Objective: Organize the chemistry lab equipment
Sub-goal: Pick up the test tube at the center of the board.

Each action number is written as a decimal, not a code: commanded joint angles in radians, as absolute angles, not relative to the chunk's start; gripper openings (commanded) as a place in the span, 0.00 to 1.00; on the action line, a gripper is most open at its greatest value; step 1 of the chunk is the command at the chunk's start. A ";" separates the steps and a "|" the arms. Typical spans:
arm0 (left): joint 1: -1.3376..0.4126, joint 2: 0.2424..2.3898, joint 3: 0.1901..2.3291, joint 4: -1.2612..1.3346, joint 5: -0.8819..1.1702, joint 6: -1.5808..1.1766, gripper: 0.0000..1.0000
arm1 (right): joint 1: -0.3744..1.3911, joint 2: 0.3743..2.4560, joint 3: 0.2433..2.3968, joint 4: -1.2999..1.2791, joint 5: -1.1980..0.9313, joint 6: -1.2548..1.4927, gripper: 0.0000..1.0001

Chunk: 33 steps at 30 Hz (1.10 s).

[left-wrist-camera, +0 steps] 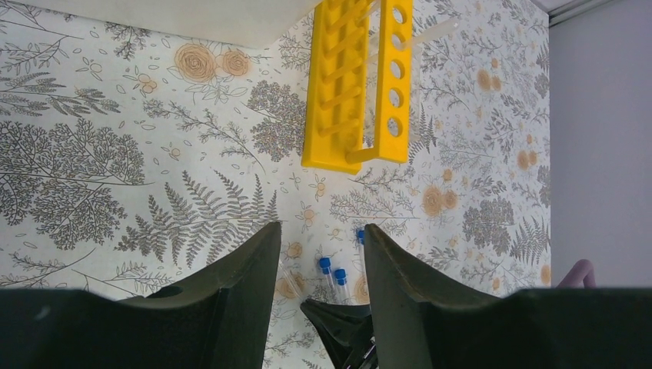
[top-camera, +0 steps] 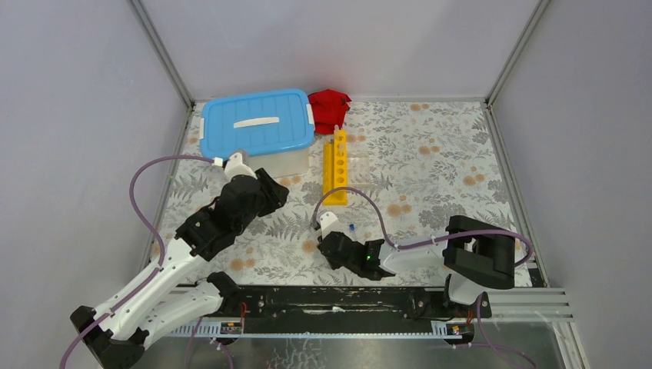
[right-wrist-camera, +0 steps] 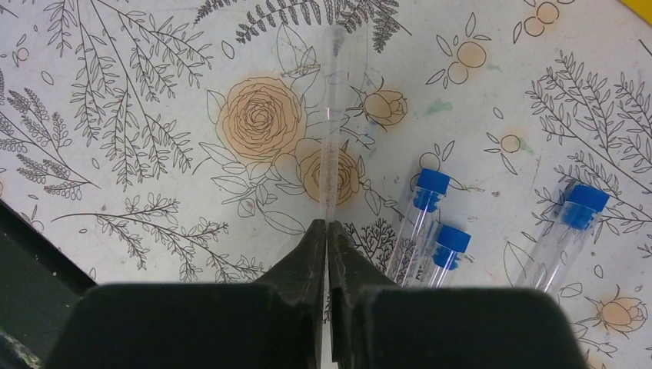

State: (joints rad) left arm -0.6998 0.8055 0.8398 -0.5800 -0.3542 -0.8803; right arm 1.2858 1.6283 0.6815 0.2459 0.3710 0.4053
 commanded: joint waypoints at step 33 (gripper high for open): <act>-0.501 1.198 0.866 -0.414 0.629 -0.699 0.57 | 1.343 1.080 0.568 0.131 0.423 0.230 0.00</act>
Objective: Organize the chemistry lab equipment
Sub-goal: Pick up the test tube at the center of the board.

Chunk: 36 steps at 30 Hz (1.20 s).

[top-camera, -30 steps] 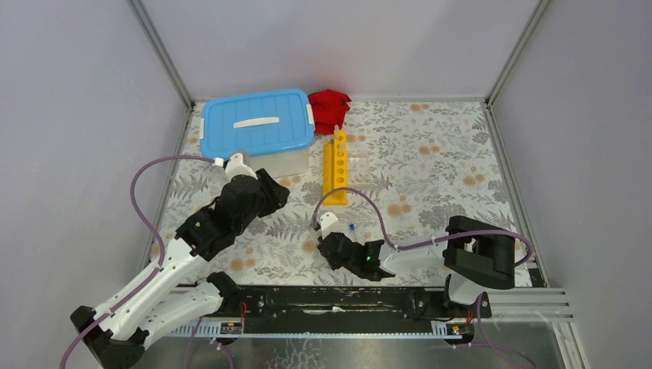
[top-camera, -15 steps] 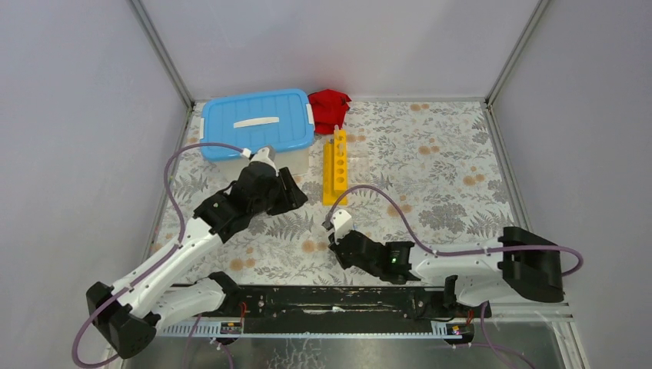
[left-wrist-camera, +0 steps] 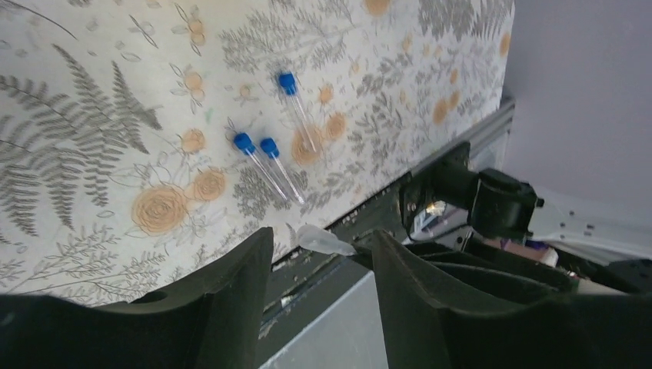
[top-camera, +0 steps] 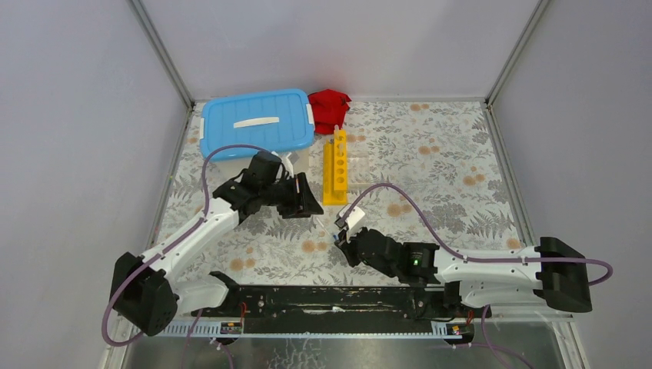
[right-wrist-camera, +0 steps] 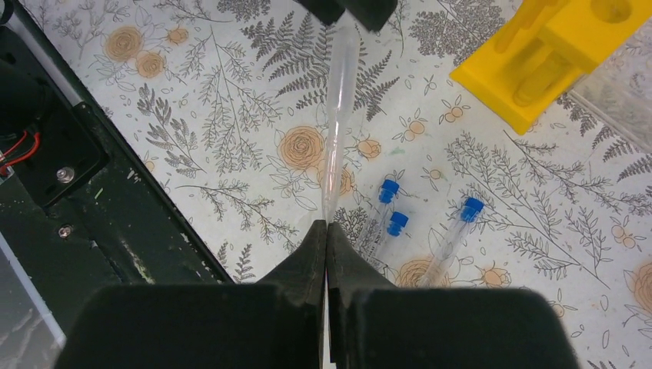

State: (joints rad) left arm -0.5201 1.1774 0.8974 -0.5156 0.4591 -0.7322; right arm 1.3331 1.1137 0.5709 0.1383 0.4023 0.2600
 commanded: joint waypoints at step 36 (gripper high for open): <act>-0.445 1.287 0.795 -0.319 0.857 -0.625 0.49 | 1.349 1.101 0.619 0.160 0.367 0.208 0.00</act>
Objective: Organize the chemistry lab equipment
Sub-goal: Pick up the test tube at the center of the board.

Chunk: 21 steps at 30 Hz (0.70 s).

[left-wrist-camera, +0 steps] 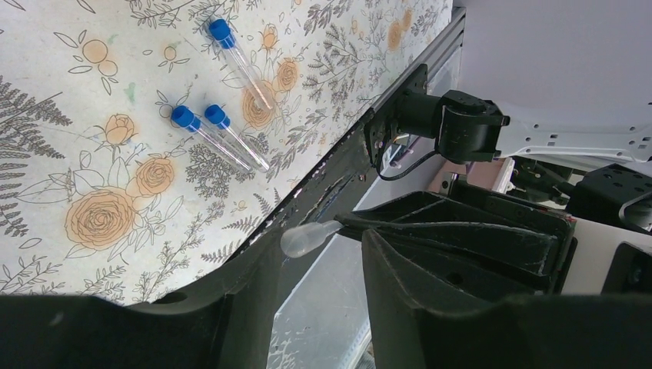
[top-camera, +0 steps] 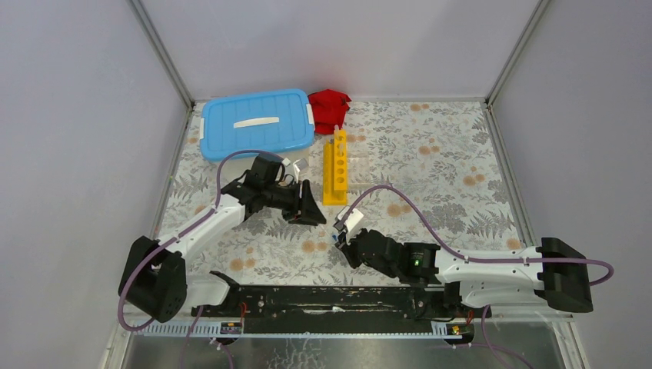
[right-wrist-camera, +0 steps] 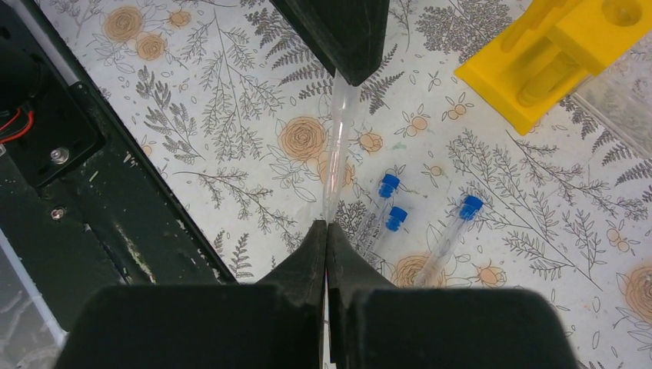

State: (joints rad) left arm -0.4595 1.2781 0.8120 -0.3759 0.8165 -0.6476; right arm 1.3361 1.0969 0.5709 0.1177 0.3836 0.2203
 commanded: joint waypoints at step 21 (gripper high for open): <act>-0.431 1.295 0.770 -0.289 0.907 -0.623 0.39 | 1.355 1.097 0.616 0.174 0.359 0.204 0.00</act>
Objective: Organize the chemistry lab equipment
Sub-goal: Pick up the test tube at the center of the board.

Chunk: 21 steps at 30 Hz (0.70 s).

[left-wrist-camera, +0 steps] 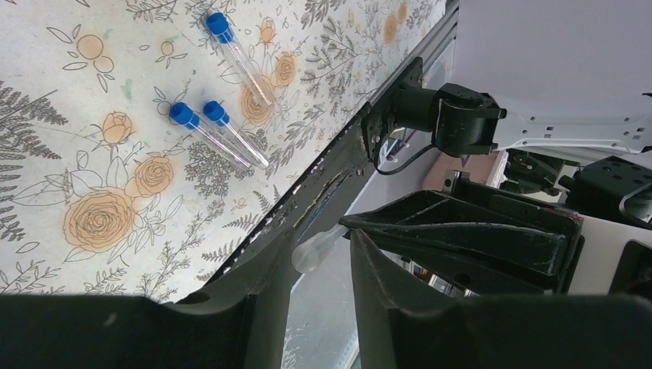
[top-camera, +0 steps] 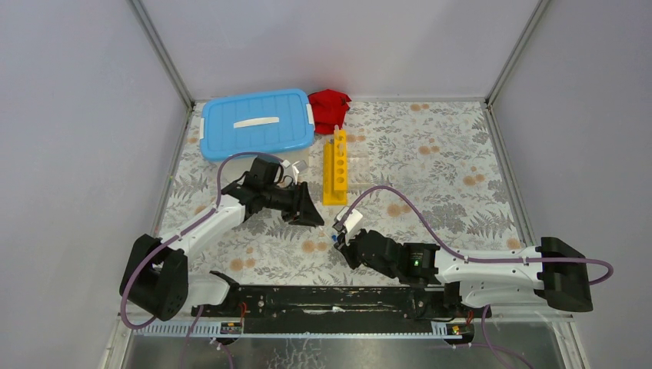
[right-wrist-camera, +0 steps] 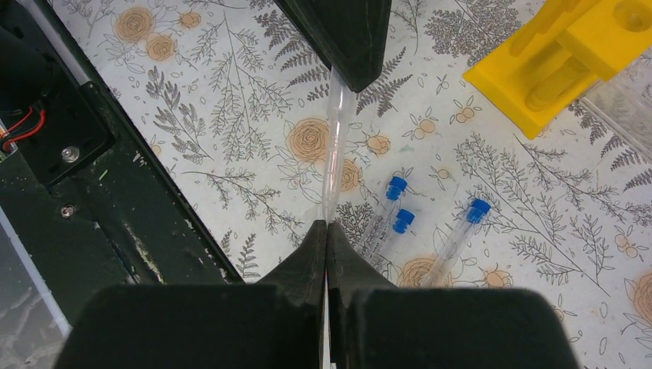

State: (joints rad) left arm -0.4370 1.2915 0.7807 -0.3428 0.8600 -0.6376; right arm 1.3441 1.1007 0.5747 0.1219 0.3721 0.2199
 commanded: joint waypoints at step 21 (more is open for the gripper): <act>-0.431 1.287 0.753 -0.261 0.933 -0.620 0.19 | 1.355 1.091 0.612 0.181 0.351 0.204 0.00</act>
State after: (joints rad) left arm -0.4366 1.2915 0.7563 -0.3252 0.9157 -0.6285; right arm 1.3449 1.1007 0.5747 0.1257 0.3542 0.2150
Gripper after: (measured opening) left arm 0.211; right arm 0.017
